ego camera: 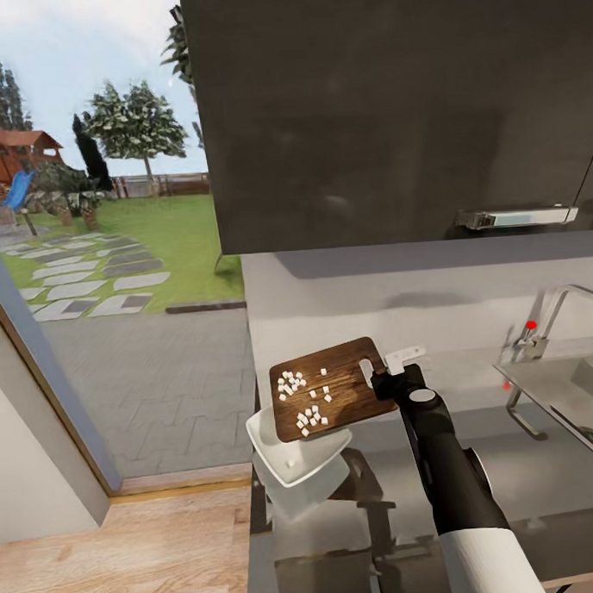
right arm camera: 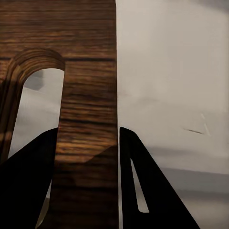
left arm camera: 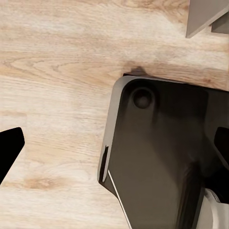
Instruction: In the kitchen, take the Vidalia onion out of the sink, dice it on the chopping board with the paring knife, put the diced onion into the bowl on the countertop, then place both the paring knife and the chopping board into the sink.
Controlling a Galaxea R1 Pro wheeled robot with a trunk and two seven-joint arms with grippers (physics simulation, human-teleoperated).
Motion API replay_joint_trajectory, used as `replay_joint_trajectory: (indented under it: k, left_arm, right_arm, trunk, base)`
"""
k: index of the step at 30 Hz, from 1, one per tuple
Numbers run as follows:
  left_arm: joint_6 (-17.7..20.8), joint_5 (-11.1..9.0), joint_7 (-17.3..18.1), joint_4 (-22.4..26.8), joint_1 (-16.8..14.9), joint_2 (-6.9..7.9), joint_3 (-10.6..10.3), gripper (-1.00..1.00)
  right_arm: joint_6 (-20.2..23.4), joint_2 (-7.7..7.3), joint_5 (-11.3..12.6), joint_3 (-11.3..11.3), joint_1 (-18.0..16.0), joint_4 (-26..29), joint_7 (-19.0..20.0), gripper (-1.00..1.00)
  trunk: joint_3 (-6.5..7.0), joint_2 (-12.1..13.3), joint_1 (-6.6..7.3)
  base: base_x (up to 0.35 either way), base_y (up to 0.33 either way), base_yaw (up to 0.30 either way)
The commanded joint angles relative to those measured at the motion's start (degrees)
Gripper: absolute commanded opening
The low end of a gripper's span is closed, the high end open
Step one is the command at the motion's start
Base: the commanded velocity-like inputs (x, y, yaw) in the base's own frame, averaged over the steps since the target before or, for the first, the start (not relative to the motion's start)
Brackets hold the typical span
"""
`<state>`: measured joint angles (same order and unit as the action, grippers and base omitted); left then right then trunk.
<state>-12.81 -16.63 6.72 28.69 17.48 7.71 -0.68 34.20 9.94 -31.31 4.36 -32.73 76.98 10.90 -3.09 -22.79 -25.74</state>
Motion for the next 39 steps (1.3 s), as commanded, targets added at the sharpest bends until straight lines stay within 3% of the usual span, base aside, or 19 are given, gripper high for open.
replay_joint_trajectory:
  k: [1,39]
  left_arm:
    - [-0.03,-0.6,0.31,0.05,0.01,0.03,-0.07,1.0]
    - [-0.03,-0.6,0.31,0.0,0.0,0.03,-0.08,1.0]
  right_arm:
    - [0.17,0.06,-0.59,0.12,-0.05,0.09,0.53,-1.0]
    - [0.17,0.06,-0.58,0.12,-0.05,0.08,0.53,-1.0]
  trunk:
    - [-0.12,-0.13,-0.04]
    - [-0.12,-0.13,-0.04]
  base:
    - [0.0,0.0,0.0]
    - [0.025,0.018,0.0]
